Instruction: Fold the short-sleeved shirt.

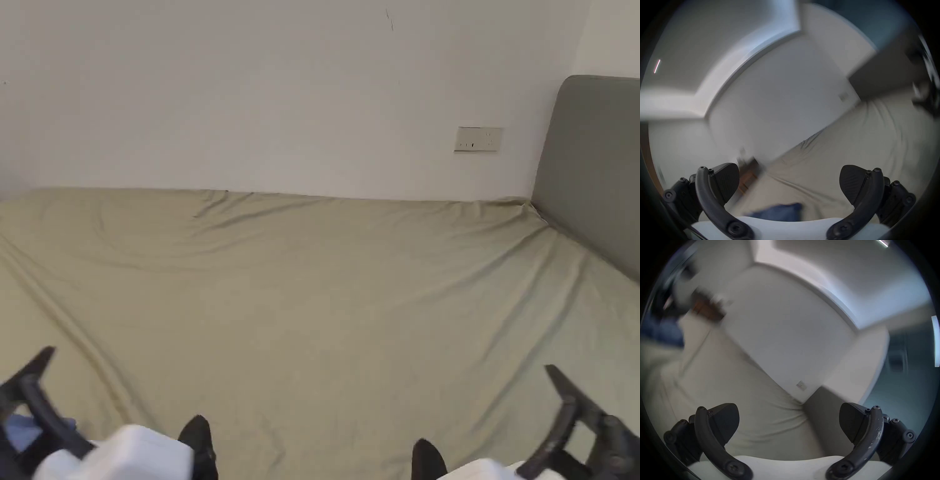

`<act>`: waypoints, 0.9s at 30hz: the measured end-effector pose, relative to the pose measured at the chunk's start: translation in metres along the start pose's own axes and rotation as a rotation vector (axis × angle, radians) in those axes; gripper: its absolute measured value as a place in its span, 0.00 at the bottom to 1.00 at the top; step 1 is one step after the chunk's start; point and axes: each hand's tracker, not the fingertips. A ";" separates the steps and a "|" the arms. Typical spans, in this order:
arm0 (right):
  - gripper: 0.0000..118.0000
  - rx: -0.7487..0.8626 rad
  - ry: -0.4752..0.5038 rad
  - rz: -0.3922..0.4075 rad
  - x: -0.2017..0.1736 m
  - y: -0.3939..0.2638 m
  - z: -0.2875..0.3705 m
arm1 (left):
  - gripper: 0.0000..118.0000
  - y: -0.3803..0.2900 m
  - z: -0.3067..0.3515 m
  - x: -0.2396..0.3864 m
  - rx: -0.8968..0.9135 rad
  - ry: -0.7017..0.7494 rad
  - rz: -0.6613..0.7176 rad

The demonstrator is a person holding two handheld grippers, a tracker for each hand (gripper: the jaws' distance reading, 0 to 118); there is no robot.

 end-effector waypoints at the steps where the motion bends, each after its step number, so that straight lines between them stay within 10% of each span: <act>1: 1.00 0.003 -0.007 0.171 -0.012 0.001 -0.002 | 1.00 -0.001 0.000 0.007 0.025 -0.003 -0.135; 4: 1.00 0.022 0.009 0.479 -0.038 -0.006 -0.006 | 1.00 -0.009 0.002 0.028 0.075 0.051 -0.466; 10: 1.00 -0.001 0.066 0.238 -0.028 -0.013 -0.009 | 1.00 -0.011 0.005 0.035 0.093 0.017 -0.412; 20: 1.00 0.048 0.039 -0.884 0.062 -0.047 -0.008 | 1.00 -0.003 -0.015 -0.051 -0.032 0.004 0.689; 23: 1.00 0.099 0.032 -1.060 0.070 -0.055 -0.003 | 1.00 -0.009 -0.015 -0.060 -0.032 0.043 0.800; 27: 1.00 0.079 0.016 -1.070 0.065 -0.056 0.001 | 1.00 -0.015 -0.015 -0.058 -0.053 0.044 0.800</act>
